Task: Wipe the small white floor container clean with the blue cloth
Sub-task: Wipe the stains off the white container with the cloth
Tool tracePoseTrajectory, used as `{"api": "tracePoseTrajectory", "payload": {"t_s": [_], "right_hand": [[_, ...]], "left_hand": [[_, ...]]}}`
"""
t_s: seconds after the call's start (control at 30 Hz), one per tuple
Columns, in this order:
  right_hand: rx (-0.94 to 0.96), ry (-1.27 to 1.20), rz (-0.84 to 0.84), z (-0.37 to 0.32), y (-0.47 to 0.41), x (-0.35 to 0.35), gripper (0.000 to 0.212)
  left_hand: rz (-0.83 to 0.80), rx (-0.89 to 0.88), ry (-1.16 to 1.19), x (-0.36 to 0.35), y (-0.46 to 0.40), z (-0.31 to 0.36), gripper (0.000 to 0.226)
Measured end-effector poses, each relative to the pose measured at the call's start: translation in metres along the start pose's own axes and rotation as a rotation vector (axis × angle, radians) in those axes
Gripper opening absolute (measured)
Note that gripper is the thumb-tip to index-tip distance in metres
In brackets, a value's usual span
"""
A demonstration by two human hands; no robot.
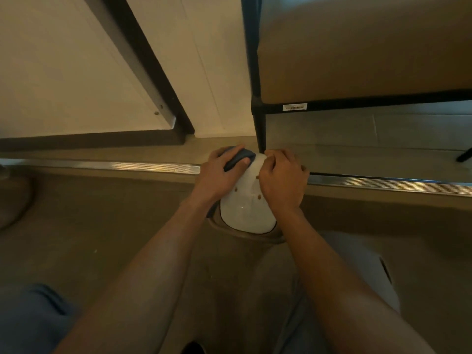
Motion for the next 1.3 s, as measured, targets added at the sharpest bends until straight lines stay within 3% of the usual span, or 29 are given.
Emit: {"api": "tracePoseTrajectory", "payload": {"t_s": [0.13, 0.2, 0.43, 0.67, 1.3], "right_hand": [[0.001, 0.016, 0.001, -0.002, 0.000, -0.001, 0.052], [0.006, 0.001, 0.012, -0.002, -0.002, 0.000, 0.047], [-0.013, -0.025, 0.099, -0.002, -0.001, 0.003, 0.026], [-0.017, -0.051, 0.132, -0.004, 0.003, 0.004, 0.023], [-0.098, -0.091, 0.168, 0.000, 0.005, 0.009, 0.022]], "left_hand": [[-0.048, 0.036, 0.038, -0.002, -0.005, -0.004, 0.053], [-0.022, 0.009, -0.022, -0.001, -0.010, -0.001, 0.051], [0.090, -0.255, -0.247, -0.007, 0.007, 0.009, 0.038], [0.115, -0.328, -0.100, 0.000, 0.021, -0.010, 0.036], [0.117, -0.385, -0.020, -0.005, 0.015, -0.022, 0.038]]}}
Point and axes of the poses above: each hand's wrist, its own y-axis away from the middle knuckle, its own x-axis out of the back of the hand, z = x × y, the point moved 6 cm from there along -y, towards the middle knuckle, and after that the axes turned 1 degree about z, right-handed, at the moved point
